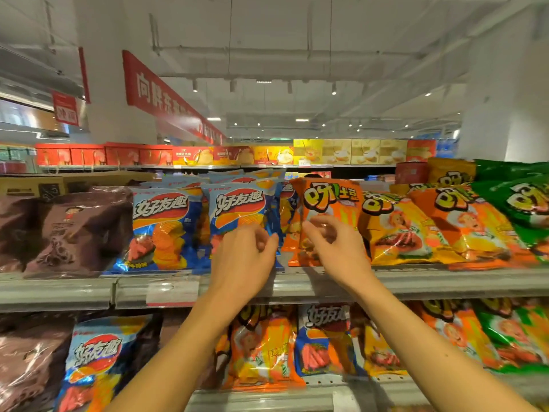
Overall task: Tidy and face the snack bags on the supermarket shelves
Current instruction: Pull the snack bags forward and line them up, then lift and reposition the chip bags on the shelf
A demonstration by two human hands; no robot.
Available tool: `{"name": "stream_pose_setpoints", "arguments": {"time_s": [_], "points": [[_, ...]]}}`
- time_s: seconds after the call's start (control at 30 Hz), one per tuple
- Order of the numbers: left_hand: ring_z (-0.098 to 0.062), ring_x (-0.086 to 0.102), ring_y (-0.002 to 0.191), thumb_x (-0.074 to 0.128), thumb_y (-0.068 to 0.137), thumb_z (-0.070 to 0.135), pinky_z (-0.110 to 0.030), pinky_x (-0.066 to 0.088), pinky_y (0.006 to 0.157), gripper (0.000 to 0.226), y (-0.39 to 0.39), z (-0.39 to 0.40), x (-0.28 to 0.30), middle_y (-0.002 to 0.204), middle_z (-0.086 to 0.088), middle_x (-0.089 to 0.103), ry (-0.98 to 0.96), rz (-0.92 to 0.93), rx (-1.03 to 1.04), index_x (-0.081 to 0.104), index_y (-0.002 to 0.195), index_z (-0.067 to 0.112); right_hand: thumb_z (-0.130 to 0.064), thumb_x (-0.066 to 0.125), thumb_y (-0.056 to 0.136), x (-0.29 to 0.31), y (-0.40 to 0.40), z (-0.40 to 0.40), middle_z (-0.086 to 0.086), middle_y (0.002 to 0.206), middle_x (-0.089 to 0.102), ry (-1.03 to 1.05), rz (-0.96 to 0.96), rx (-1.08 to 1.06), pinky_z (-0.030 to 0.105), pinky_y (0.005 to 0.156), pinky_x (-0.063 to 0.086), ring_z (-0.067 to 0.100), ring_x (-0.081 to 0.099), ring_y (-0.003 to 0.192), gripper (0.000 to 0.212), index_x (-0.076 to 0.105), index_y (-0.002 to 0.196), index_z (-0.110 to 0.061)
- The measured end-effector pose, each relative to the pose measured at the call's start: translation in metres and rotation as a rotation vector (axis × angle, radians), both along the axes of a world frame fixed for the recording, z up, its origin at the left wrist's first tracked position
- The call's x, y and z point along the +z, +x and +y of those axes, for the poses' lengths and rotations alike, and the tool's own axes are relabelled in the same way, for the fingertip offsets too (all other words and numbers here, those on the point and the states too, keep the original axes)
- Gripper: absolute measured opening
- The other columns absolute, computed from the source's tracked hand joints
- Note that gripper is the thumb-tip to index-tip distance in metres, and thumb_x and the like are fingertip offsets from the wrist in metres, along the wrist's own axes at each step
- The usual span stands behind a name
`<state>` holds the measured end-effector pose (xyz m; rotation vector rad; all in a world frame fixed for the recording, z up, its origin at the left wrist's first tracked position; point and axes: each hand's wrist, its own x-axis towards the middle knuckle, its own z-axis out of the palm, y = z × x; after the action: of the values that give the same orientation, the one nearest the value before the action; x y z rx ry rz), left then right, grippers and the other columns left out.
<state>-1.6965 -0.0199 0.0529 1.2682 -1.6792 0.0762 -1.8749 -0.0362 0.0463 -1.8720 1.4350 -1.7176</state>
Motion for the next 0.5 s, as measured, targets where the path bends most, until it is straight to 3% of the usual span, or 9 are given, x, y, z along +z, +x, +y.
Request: {"name": "stream_pose_setpoints", "arguments": {"time_s": [0.1,0.2,0.3,0.4,0.5], "points": [[-0.008,0.062,0.079,0.061,0.095,0.039,-0.03,0.049,0.069,0.021,-0.054,-0.002,-0.001,0.08,0.012,0.067,0.043,0.096,-0.135,0.069,0.088,0.022,-0.042,0.063,0.097,0.001,-0.056,0.012,-0.014,0.079,0.072,-0.036,-0.022,-0.092,0.012,0.06,0.049,-0.004,0.068,0.074,0.028,0.072,0.115,-0.022],[-0.013,0.064,0.083,0.064,0.092,0.037,-0.03,0.049,0.073,0.016,-0.113,-0.005,-0.002,0.083,0.008,0.068,0.083,0.161,-0.187,0.069,0.09,0.022,-0.039,0.063,0.097,0.003,-0.12,0.02,-0.009,0.078,0.074,-0.02,-0.045,-0.171,0.035,0.077,0.057,0.006,0.07,0.078,0.019,0.072,0.103,-0.023],[-0.018,0.064,0.094,0.065,0.092,0.038,-0.033,0.049,0.081,0.024,-0.174,-0.009,0.0,0.096,0.003,0.068,0.096,0.169,-0.198,0.068,0.105,0.018,-0.037,0.064,0.097,0.005,-0.187,0.028,-0.013,0.077,0.07,-0.014,-0.031,-0.253,0.032,0.074,0.052,0.007,0.069,0.08,0.011,0.068,0.096,-0.026],[-0.025,0.061,0.106,0.064,0.091,0.045,-0.043,0.05,0.091,0.04,-0.23,-0.014,0.006,0.111,-0.004,0.065,0.126,0.175,-0.167,0.061,0.117,0.015,-0.033,0.065,0.095,0.009,-0.249,0.034,-0.011,0.079,0.068,-0.03,0.005,-0.38,0.03,0.072,0.047,0.014,0.068,0.083,0.015,0.073,0.1,-0.021],[-0.035,0.056,0.116,0.065,0.086,0.051,-0.047,0.048,0.095,0.06,-0.267,-0.024,0.01,0.123,-0.013,0.06,0.204,0.145,-0.064,0.051,0.127,0.011,-0.042,0.064,0.094,0.016,-0.299,0.032,-0.001,0.095,0.072,-0.042,0.064,-0.486,0.039,0.084,0.054,0.022,0.068,0.095,0.029,0.071,0.109,-0.018]]}}
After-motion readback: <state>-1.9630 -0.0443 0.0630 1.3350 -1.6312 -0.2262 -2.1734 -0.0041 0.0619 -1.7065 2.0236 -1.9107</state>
